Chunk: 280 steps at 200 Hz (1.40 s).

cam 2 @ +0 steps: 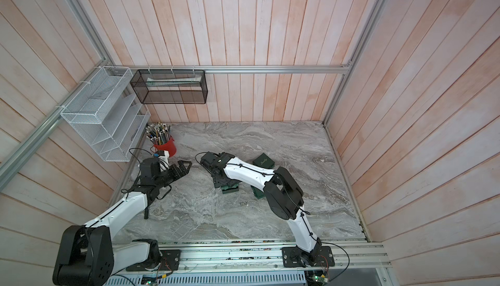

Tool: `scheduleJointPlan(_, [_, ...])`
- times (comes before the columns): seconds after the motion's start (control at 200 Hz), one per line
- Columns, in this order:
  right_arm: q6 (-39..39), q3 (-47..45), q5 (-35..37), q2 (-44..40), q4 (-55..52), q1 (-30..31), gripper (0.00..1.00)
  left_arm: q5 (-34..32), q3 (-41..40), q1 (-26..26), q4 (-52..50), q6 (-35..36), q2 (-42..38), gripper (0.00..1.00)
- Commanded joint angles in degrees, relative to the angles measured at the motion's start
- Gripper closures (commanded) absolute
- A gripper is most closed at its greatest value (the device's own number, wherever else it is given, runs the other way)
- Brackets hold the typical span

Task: Take the rings out of the lift-off lid box
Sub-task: Close the lid on the jewelry box.

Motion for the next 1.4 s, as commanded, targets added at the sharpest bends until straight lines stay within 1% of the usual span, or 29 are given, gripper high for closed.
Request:
scheduleJointPlan(0.0, [2.9, -2.0, -1.1, -2.0, 4.8, -0.1, 0.18, 0.9, -1.2, 0.2, 1.5, -0.1, -0.3, 0.00])
scheduleJointPlan(0.265, [2.3, -6.0, -1.1, -3.9, 9.6, 0.5, 0.18, 0.9, -1.4, 0.2, 1.8, -0.1, -0.2, 0.00])
scheduleJointPlan(0.5, [1.1, -8.3, -0.7, -4.4, 11.0, 0.5, 0.18, 1.2, -1.4, 0.2, 2.1, -0.2, 0.2, 0.00])
scheduleJointPlan(0.795, [-0.3, -10.2, 1.8, -5.9, 11.7, 0.6, 0.18, 1.3, -1.5, 0.2, 2.4, -0.2, 0.6, 0.00])
scheduleJointPlan(1.395, [-2.9, -15.9, 0.4, -9.0, 18.2, 0.6, 0.17, 1.5, -1.4, 0.2, 3.0, -0.1, 1.3, 0.00])
